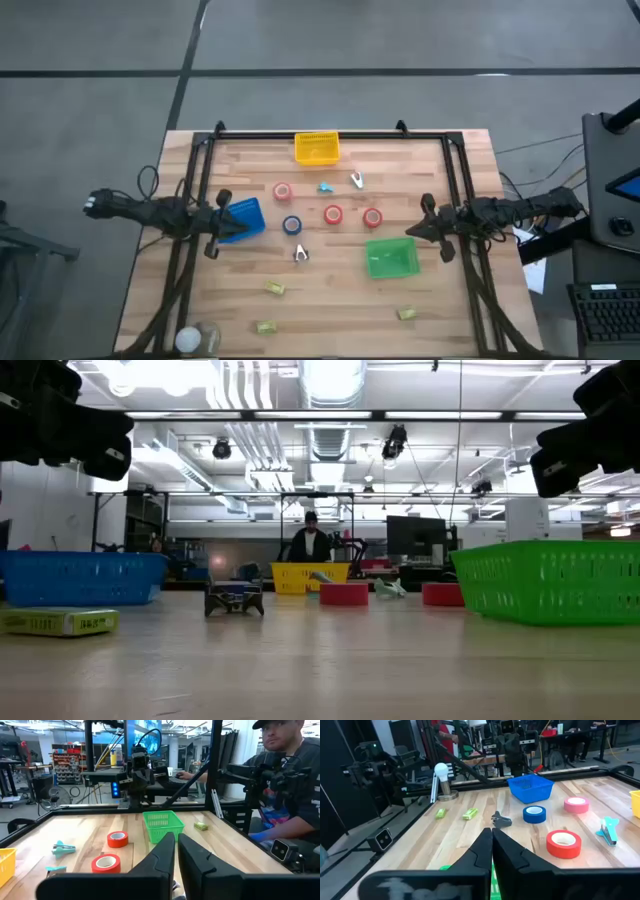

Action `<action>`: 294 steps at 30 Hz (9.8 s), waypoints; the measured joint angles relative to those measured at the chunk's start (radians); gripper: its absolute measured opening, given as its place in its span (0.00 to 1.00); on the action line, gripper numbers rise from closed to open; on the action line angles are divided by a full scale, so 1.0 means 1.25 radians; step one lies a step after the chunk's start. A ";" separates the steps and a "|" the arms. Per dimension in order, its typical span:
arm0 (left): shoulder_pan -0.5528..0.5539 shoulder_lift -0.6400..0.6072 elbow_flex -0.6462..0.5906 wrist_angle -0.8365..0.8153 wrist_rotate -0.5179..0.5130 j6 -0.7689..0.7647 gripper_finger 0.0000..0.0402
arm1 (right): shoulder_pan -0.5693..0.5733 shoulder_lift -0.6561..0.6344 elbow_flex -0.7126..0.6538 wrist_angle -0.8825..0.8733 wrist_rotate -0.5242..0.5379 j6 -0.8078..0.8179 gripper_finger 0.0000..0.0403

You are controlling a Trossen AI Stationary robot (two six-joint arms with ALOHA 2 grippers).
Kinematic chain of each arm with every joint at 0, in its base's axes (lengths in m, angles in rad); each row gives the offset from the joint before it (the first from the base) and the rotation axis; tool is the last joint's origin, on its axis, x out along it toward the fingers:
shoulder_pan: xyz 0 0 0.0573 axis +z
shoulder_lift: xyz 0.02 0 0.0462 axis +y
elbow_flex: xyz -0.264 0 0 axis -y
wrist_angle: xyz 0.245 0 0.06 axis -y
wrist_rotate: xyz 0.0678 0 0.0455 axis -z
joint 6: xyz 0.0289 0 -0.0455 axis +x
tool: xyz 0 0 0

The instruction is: Pick and place Stapler, Stapler remover, tape

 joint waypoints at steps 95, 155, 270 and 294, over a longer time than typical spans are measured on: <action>0.000 0.000 0.000 -0.001 0.002 0.000 0.06 | 0.001 0.393 0.037 0.303 0.336 0.394 0.28; 0.000 0.000 0.000 -0.002 0.000 0.000 0.06 | -0.271 1.216 0.607 -0.359 0.117 0.300 0.35; 0.000 0.000 0.000 -0.002 0.000 0.000 0.06 | 0.460 1.284 0.810 -0.532 0.054 0.530 0.68; 0.000 0.000 0.000 -0.002 0.000 0.000 0.06 | 0.499 1.416 0.874 -0.599 0.017 0.547 0.50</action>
